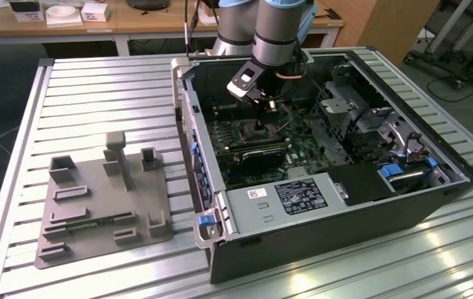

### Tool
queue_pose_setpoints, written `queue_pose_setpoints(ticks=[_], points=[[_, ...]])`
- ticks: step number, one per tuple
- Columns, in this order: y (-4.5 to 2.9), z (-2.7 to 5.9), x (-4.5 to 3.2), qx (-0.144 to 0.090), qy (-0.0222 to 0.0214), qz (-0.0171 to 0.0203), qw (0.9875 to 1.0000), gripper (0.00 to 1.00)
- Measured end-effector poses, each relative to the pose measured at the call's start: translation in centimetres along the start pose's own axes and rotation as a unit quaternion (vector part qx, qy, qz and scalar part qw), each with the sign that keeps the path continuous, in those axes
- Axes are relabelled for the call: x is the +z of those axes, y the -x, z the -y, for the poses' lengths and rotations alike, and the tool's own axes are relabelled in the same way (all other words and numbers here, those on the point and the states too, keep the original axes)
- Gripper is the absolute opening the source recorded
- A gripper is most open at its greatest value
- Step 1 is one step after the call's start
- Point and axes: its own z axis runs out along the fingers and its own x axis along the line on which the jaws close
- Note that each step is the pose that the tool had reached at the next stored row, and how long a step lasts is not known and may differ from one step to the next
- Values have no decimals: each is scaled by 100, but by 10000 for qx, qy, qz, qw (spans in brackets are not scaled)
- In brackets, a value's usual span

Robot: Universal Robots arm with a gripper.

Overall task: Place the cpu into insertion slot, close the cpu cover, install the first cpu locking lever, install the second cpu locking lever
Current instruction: 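Place the cpu into insertion slot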

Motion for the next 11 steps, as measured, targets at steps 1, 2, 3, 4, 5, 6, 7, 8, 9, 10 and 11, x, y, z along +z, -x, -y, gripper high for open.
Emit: queue_pose_setpoints(ticks=[1, 2, 3, 4, 5, 6, 7, 8, 9, 10, 11], points=[[0, 0, 0, 0, 0, 0, 10000, 42], [0, 0, -1, 0, 0, 0, 10000, 42], [0, 0, -1, 0, 0, 1, 10000, 36], [0, 0, -1, 0, 0, 1, 10000, 30], [0, 0, -1, 0, 0, 1, 10000, 30], [0, 0, -1, 0, 0, 1, 10000, 24], [0, 0, -1, 0, 0, 1, 10000, 18], [0, 0, -1, 0, 0, 1, 10000, 13], [0, 0, -2, 0, 0, 1, 10000, 13], [0, 0, -2, 0, 0, 1, 10000, 11], [0, 0, -2, 0, 0, 1, 10000, 11]])
